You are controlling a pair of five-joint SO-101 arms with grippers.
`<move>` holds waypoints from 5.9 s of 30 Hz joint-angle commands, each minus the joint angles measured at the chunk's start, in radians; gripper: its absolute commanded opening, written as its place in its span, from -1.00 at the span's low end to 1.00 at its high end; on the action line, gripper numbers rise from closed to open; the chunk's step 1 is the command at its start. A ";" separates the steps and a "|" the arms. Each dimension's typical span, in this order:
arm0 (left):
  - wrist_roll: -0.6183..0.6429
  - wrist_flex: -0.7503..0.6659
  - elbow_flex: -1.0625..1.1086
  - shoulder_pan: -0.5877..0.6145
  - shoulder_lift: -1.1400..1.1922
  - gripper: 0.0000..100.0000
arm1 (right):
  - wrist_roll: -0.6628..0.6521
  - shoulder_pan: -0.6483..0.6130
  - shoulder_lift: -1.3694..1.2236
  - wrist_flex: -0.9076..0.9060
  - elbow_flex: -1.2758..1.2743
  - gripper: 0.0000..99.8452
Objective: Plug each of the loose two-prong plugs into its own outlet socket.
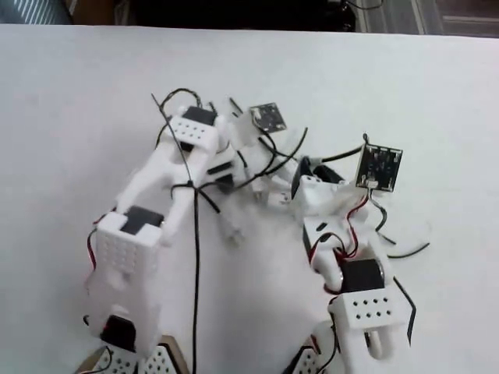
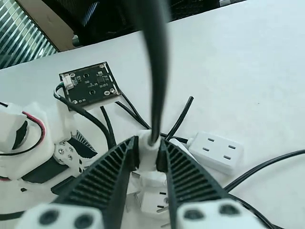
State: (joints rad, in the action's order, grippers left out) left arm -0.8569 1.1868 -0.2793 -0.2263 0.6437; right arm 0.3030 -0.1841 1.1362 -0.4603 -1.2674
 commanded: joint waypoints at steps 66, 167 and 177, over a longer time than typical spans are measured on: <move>0.278 -0.023 0.941 0.499 -1.225 -0.43 | -0.169 -0.216 0.007 -0.070 0.034 -0.96; 0.537 -0.103 1.728 0.685 -2.193 -0.42 | -0.423 -0.673 -1.075 0.128 0.480 -0.65; 0.537 -0.103 1.728 0.684 -2.193 -0.42 | -0.315 -0.668 -0.657 -0.176 0.480 -0.54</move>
State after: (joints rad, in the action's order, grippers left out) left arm -0.3261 1.0948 1.4530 0.4519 -1.5367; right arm -0.0345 -0.8531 0.3353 -0.5646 -0.7948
